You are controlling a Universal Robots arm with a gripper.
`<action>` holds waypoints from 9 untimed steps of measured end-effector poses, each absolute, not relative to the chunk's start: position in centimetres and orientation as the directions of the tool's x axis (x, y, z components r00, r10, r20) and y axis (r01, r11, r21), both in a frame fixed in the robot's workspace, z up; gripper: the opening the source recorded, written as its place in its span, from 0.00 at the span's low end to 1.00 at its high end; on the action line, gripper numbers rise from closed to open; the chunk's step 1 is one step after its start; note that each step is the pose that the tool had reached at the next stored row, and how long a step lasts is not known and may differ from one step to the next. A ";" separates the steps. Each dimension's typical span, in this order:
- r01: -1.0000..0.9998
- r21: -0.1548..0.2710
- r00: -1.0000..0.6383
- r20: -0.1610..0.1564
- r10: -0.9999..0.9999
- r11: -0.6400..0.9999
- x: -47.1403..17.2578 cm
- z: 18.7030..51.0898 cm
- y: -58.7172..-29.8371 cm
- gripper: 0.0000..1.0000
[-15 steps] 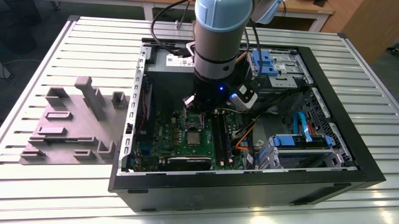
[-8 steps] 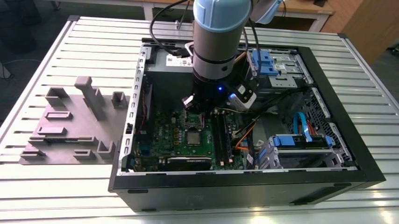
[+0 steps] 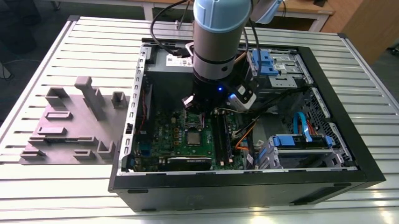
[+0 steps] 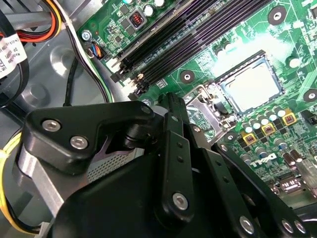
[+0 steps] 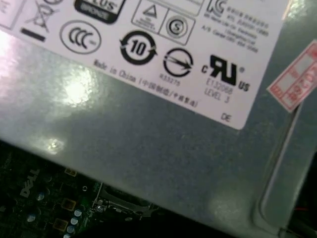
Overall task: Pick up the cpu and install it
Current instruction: 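Close the cpu cover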
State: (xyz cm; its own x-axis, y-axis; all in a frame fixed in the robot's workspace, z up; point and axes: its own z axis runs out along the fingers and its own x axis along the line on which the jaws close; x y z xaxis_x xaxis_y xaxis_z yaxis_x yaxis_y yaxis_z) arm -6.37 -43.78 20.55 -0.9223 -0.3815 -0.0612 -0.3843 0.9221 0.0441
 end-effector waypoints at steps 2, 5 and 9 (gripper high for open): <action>-0.384 0.044 -0.922 -0.061 -0.381 0.922 -6.4 20.5 -43.8 0.10; -0.384 0.044 -0.922 -0.061 -0.381 0.922 -6.4 20.4 -43.8 0.10; -0.384 0.044 -0.922 -0.061 -0.381 0.922 -6.4 20.4 -43.8 0.10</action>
